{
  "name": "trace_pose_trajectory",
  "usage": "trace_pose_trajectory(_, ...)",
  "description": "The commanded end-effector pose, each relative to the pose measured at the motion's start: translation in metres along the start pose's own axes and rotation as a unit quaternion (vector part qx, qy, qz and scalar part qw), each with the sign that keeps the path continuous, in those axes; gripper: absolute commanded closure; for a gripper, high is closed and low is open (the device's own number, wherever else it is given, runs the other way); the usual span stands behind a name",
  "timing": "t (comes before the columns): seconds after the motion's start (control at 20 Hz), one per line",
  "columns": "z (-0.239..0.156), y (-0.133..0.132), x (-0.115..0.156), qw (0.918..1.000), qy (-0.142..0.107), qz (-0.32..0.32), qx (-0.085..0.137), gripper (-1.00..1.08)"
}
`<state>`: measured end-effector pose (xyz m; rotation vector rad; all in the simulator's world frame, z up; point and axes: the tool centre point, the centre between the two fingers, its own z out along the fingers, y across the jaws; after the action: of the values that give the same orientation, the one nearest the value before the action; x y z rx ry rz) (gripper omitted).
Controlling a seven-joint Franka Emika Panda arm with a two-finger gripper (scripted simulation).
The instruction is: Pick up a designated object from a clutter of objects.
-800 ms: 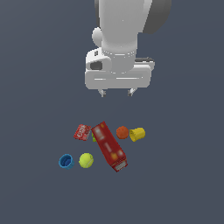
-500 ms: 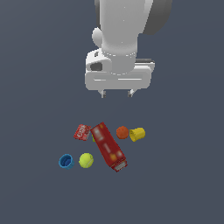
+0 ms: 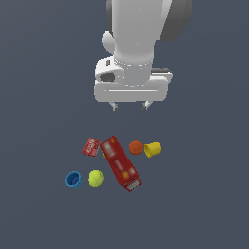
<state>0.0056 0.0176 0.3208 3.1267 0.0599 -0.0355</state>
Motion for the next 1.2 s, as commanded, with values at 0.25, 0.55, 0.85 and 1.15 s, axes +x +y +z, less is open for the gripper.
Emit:
trace_pose_trajectory(0.25,0.011,0.014,0.018,1.0000,0.000,0.000,0.004,-0.92)
trace_pose_trajectory(0.55,0.031,0.038,0.045,1.0000,0.002,0.001,0.009,-0.92)
trace_pose_trajectory(0.85,0.066,0.076,0.080,0.9999,0.005,0.001,0.014,-0.92)
trace_pose_trajectory(1.15,0.108,0.120,0.110,0.9999,0.007,0.001,0.015,-0.92)
